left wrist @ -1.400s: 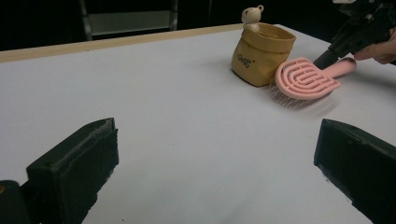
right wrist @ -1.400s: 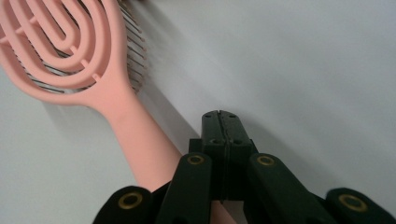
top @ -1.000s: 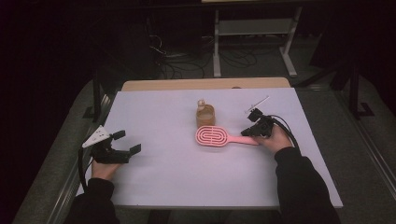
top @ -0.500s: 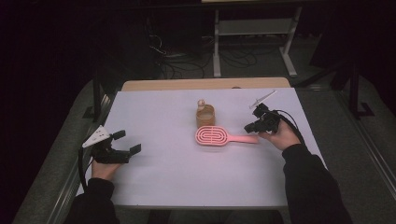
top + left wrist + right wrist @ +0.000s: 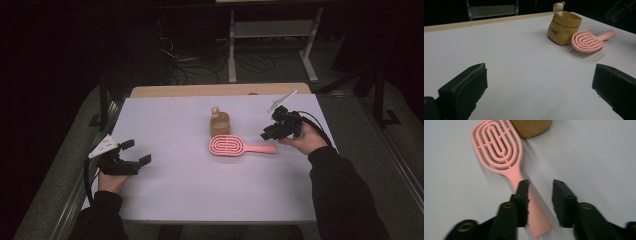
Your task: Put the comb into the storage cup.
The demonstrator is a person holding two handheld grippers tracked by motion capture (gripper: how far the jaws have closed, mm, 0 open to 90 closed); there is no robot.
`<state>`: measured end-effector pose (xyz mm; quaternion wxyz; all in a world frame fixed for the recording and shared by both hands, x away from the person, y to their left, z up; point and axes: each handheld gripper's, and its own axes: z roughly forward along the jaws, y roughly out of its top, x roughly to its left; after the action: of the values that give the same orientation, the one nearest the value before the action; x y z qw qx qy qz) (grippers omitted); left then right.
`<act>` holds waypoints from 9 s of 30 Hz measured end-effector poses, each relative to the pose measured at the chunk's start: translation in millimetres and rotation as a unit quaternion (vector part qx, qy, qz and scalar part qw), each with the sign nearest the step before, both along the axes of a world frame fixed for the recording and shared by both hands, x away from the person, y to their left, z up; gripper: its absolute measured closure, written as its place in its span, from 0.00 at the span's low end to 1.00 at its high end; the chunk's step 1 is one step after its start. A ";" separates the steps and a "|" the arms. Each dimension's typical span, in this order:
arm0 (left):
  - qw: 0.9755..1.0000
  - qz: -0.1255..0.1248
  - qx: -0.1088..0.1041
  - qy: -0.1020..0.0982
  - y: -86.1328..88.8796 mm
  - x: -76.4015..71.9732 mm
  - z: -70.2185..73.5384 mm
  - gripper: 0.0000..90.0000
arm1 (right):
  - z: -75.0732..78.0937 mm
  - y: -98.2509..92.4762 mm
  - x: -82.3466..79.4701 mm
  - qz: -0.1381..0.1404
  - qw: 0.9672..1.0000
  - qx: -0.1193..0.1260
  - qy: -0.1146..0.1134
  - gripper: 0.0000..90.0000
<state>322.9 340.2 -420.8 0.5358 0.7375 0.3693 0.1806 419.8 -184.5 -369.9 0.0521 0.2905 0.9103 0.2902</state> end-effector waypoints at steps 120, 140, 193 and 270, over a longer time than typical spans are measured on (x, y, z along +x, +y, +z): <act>1.000 -0.004 -0.012 -0.003 2.4 -1.4 1.2 0.00 | 18.6 67.4 -44.9 0.126 0.990 -0.047 -0.050 0.76; 1.000 -0.005 -0.019 -0.006 2.9 -4.3 3.8 0.00 | 61.2 53.7 -55.4 0.104 0.991 -0.024 -0.084 0.76; 0.990 -0.042 -0.133 0.034 -65.3 20.6 82.5 0.00 | 104.3 90.8 -28.5 0.118 0.982 0.021 -0.145 0.76; 0.961 -0.088 -0.250 0.083 -146.6 64.5 118.4 0.70 | 93.3 123.8 -24.1 0.115 0.975 0.061 -0.180 0.77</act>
<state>387.4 193.6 -302.4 0.6845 0.6218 0.3796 -0.0273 395.7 -60.8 -276.7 0.1637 0.1298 0.8937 0.3971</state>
